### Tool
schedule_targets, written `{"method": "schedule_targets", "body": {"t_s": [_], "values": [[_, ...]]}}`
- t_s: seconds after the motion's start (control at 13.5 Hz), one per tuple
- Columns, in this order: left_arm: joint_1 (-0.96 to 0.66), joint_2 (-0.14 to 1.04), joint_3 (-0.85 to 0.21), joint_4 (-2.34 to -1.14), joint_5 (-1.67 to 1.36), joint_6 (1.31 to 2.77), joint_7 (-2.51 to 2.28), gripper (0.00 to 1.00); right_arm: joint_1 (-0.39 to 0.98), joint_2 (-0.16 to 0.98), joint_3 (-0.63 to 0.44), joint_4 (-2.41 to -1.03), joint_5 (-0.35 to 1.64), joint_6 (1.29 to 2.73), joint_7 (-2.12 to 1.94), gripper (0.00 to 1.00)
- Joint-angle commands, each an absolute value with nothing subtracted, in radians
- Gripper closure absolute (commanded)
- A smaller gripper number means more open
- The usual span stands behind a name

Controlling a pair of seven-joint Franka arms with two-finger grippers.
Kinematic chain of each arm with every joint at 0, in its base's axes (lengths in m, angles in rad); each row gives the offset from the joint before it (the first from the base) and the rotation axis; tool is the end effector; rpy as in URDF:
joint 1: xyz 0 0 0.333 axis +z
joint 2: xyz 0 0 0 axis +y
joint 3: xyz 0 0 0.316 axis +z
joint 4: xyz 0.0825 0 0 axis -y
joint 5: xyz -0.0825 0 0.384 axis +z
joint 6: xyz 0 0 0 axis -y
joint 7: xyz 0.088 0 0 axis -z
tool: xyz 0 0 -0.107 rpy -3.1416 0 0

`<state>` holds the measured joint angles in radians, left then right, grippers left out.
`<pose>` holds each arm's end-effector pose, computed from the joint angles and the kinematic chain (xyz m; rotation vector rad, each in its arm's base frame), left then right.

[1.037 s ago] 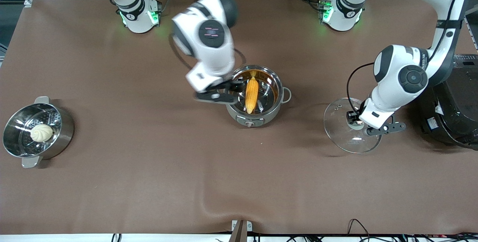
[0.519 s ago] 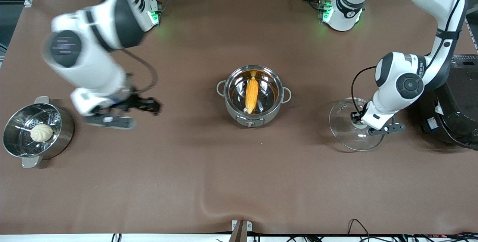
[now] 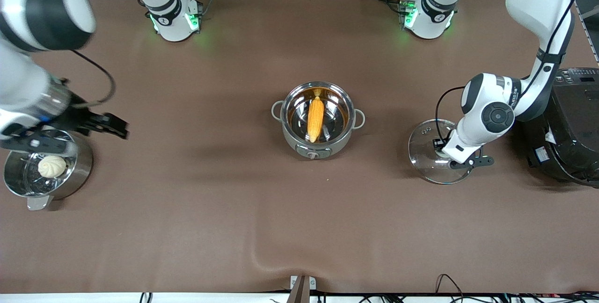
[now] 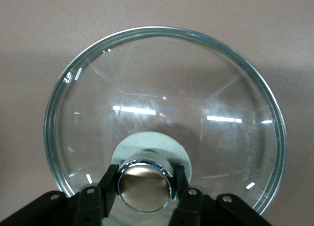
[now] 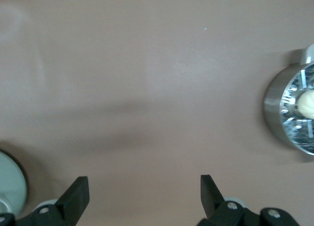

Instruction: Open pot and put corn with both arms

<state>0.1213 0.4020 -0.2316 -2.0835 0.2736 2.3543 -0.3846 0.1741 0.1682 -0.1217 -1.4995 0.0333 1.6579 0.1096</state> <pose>0.5709 -0.0589 0.2259 -3.0204 -0.1242 0.1306 0.6098 0.0411 0.5685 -3.1281 0.0917 0.0150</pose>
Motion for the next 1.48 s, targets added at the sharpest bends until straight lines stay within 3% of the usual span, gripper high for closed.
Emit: {"method": "schedule_targets", "body": {"t_s": [0.0,0.15,0.3,0.59,0.74,0.89,1.26,1.41], "values": [[0.127,0.374,-0.239,-2.086,0.298,2.352,-0.376,0.0,0.088,0.109,-0.103,-1.499,0.021,1.527,-0.029,0.0],[0.127,0.362,-0.241,-2.076,0.298,2.349,-0.376,0.0,0.031,0.104,-0.101,-1.457,0.023,1.433,-0.043,0.0],[0.121,0.296,-0.245,-2.039,0.292,2.277,-0.373,0.0,0.015,0.1,-0.103,-1.447,0.018,1.427,-0.044,0.0],[0.118,0.259,-0.336,-1.655,0.259,1.839,-0.374,0.0,0.014,0.101,-0.095,-1.419,-0.023,1.433,-0.066,0.0],[0.127,0.227,-0.373,-1.53,0.244,1.709,-0.368,0.0,0.017,0.103,-0.092,-1.419,-0.011,1.437,-0.066,0.0],[0.129,0.151,-0.371,-1.519,0.193,1.703,-0.367,0.0,0.017,0.101,-0.094,-1.417,0.072,1.443,-0.066,0.0],[0.127,0.032,-0.368,-1.519,0.16,1.671,-0.365,0.0,0.014,0.037,-0.097,-1.451,0.029,1.466,-0.077,0.0],[0.089,0.008,-0.298,-1.52,0.112,1.671,-0.318,0.0,0.012,0.015,-0.098,-1.462,0.028,1.48,-0.095,0.0]]}}
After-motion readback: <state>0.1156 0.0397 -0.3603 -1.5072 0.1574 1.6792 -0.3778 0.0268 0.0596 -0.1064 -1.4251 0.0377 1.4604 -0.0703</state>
